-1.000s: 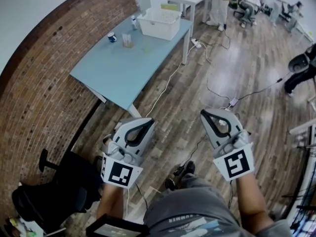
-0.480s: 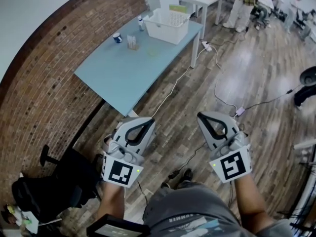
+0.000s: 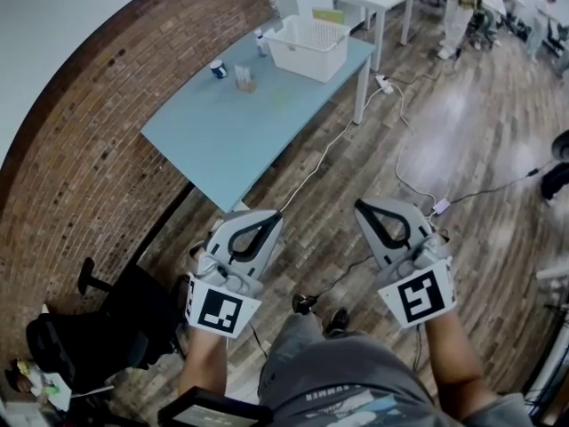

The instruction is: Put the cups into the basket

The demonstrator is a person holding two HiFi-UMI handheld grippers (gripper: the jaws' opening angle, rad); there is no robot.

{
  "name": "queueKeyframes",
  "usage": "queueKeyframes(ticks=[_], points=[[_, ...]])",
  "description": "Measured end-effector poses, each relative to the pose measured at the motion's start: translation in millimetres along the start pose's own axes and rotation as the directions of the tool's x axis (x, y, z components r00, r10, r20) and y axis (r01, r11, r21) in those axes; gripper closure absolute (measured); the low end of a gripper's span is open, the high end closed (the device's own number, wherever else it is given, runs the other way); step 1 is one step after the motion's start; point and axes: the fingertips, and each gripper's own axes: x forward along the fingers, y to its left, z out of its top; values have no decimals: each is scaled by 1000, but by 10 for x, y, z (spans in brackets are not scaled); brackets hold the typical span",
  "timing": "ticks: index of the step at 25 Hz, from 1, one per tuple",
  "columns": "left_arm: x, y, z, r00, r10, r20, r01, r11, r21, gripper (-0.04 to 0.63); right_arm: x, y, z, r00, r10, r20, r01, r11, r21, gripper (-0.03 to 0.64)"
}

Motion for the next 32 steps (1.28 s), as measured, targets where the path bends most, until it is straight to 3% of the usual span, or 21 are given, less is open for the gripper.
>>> queueKeyframes(ticks=[6, 15, 32], points=[[271, 138, -74, 999, 4, 33, -3, 1000, -29, 594, 136, -176, -50, 1000, -1, 8, 1, 1000, -27, 604], [524, 578, -349, 998, -34, 61, 35, 999, -16, 594, 636, -401, -66, 998, -45, -34, 45, 999, 5, 604], [496, 1175, -798, 990, -13, 140, 20, 999, -42, 594, 1384, -388, 149, 997, -61, -38, 59, 997, -41, 604]])
